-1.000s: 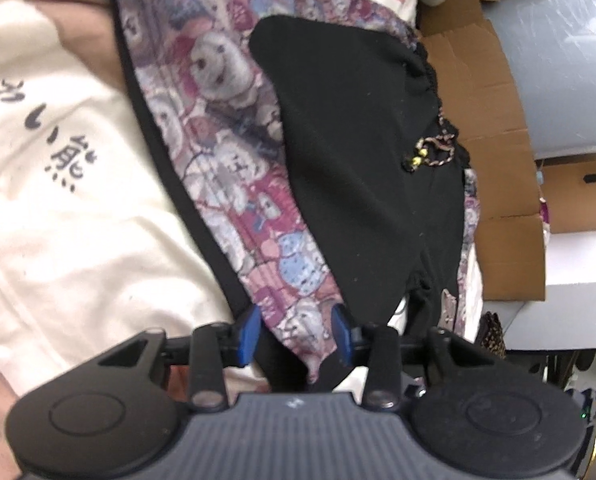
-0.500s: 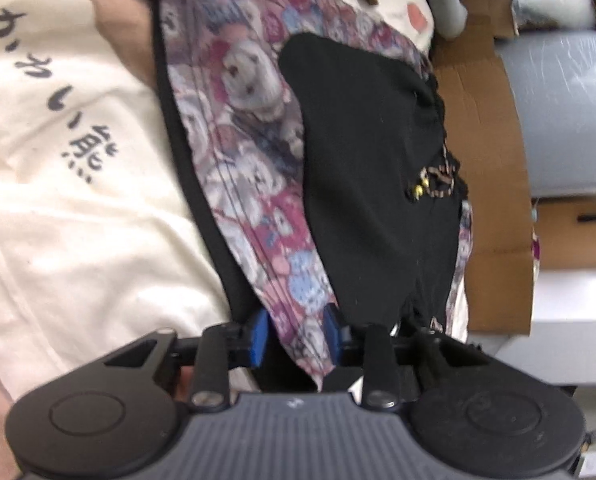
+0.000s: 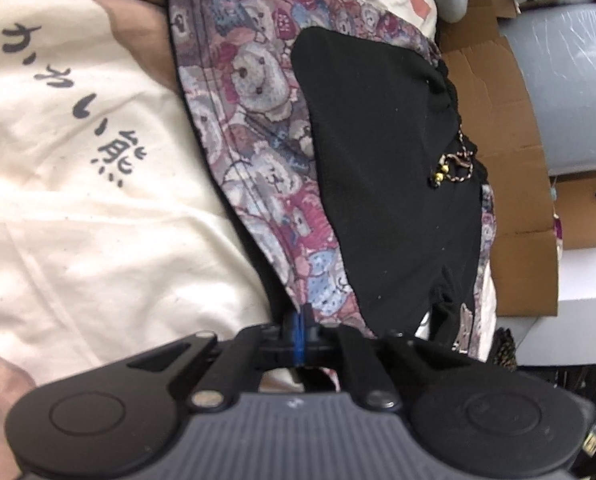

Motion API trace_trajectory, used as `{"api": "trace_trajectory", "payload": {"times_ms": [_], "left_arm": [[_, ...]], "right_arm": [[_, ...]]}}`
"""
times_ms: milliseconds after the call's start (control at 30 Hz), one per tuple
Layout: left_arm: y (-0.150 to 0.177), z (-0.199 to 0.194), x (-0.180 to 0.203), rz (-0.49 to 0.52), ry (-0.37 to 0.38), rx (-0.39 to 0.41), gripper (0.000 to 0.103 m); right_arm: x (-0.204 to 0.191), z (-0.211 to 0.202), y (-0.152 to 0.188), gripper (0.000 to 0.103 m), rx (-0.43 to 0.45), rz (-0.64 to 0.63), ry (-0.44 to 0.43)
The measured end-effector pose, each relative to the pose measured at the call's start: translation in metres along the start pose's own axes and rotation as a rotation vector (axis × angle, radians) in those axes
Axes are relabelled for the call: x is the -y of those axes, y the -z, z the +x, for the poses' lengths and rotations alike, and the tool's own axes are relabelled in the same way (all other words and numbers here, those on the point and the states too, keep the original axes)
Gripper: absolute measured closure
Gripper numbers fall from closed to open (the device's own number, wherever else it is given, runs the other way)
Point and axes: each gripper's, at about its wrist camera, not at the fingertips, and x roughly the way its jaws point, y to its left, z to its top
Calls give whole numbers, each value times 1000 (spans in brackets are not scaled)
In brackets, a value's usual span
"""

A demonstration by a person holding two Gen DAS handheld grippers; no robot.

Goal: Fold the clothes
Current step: 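Open the left tool to release the lining while the right tool holds the hem, then open the right tool to release the hem and lift above the shorts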

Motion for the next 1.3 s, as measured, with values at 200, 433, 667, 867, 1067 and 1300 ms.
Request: {"api": "trace_trajectory", "payload": {"times_ms": [200,433,667,867,1067,1300], "left_arm": [[0,-6,-2,35,-24,-2,103],[-2,-6,-1,83,-47,-10,103],[-11,-19,4,86,-19,-30,89],[-23,-49,5,128,-41,26,89],[-39,-51,24,194,-81,78,88],[-56,-42,48,255,-174,103,88]], "right_arm": [[-8,9,-19,101,20,-1,-15],[-16,16,-65,100,104,-49,33],[-3,17,-114,82,179,-129,138],[26,16,-127,82,138,-186,225],[42,9,-128,78,37,-322,237],[61,2,-129,78,-82,-479,250]]}}
